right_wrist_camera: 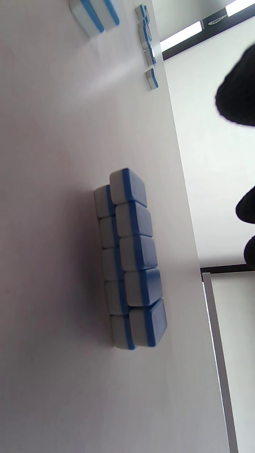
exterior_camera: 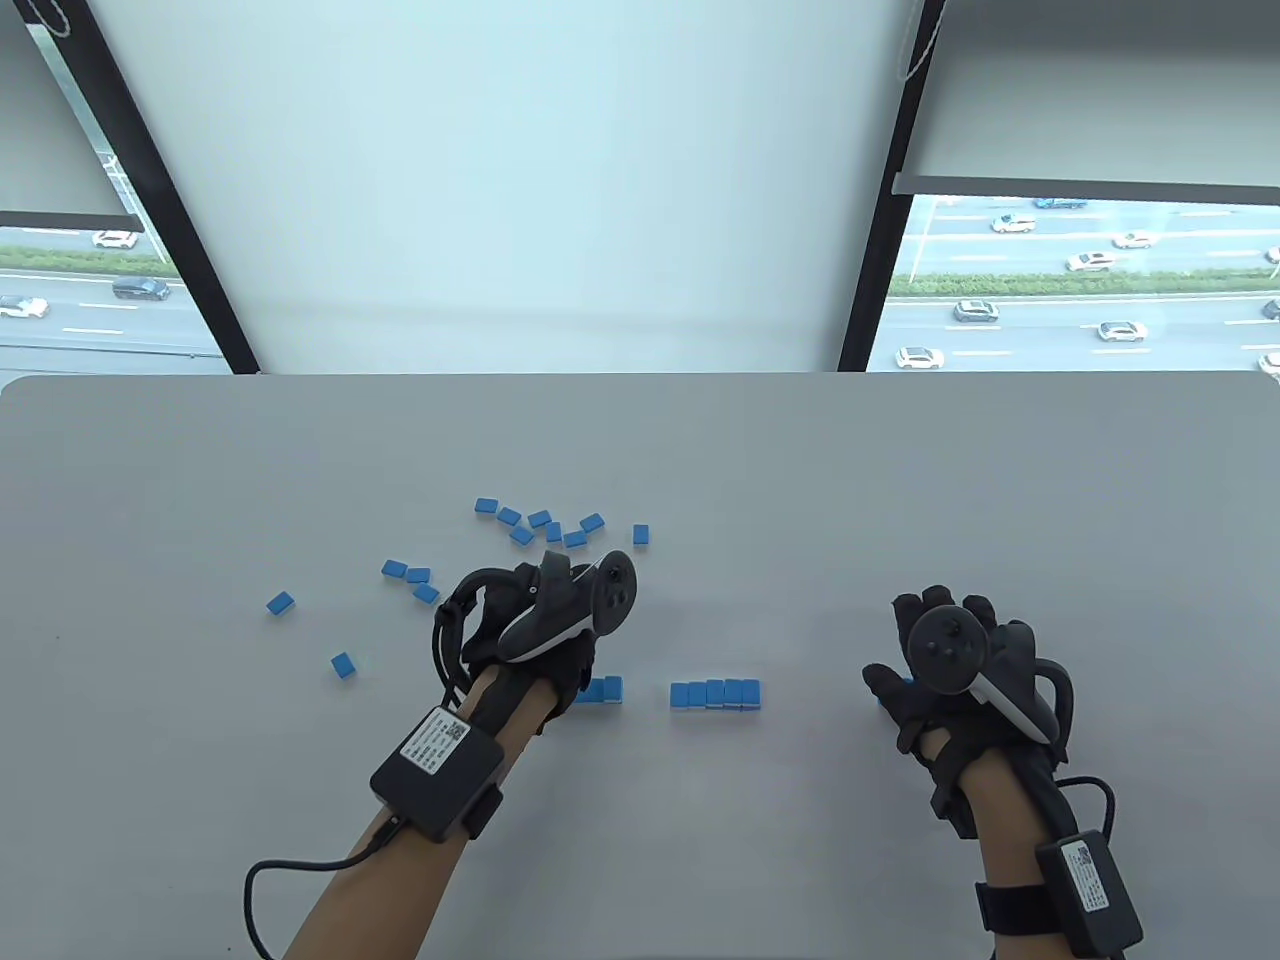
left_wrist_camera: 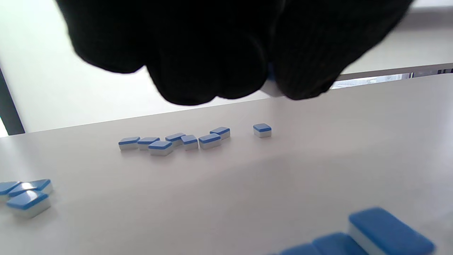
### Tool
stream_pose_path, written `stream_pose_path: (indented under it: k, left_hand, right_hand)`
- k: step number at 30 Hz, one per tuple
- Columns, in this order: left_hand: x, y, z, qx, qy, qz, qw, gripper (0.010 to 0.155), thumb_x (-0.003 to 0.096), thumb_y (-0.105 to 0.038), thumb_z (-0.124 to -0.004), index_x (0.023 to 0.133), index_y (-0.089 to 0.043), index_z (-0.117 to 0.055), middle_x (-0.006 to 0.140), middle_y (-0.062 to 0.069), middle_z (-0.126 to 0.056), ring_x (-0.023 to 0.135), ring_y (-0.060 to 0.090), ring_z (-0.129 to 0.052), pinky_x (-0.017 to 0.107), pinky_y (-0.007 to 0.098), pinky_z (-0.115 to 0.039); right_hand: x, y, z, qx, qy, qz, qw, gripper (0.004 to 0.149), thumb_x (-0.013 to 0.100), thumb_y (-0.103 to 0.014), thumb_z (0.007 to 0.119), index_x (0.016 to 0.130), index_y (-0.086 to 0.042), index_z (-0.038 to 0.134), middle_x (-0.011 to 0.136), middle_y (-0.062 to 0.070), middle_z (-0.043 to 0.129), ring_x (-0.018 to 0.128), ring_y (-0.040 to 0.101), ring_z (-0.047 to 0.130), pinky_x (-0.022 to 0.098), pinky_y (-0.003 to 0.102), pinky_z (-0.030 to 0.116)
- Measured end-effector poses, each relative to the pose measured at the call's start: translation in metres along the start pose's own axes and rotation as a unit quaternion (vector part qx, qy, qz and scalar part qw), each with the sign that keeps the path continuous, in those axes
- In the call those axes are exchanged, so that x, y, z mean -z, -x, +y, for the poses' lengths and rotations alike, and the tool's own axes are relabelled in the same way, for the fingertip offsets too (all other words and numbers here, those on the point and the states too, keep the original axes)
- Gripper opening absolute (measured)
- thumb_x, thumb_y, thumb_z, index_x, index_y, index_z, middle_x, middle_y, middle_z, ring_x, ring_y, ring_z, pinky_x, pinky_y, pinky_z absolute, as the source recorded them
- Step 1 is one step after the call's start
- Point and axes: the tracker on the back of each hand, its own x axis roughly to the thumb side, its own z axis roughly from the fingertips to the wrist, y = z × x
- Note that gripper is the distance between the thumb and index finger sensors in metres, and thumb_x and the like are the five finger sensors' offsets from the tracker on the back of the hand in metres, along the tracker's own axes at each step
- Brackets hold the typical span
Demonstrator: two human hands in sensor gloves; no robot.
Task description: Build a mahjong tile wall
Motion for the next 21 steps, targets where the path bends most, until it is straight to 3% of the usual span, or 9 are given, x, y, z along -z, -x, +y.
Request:
stream_pose_path:
  k: [8, 21]
  left_hand:
    - [-0.037, 0.022, -0.015, -0.115, -0.049, 0.0, 0.992, 0.059, 0.0389, -0.045, -0.09, 0.092, -0.022, -0.079, 0.075, -0.004, -0.095, 0.062, 0.02, -0.1, 0.055, 0.054, -0.083]
    - [-0.038, 0.012, -0.053, -0.05, -0.002, -0.031, 0.998, 0.059, 0.0392, -0.045, -0.088, 0.094, -0.027, -0.077, 0.076, -0.007, -0.09, 0.064, 0.019, -0.095, 0.057, 0.053, -0.079]
  right_hand:
    - [0.001, -0.002, 0.002, -0.004, -0.004, 0.0, 1.0, 0.081, 0.042, -0.061, 0.067, 0.106, -0.023, 0.037, 0.112, 0.008, 0.026, 0.097, 0.047, 0.021, 0.061, 0.067, 0.015]
    - [0.002, -0.002, 0.005, -0.009, -0.01, 0.004, 1.0, 0.081, 0.042, -0.061, 0.067, 0.106, -0.023, 0.036, 0.112, 0.008, 0.026, 0.097, 0.047, 0.021, 0.061, 0.067, 0.015]
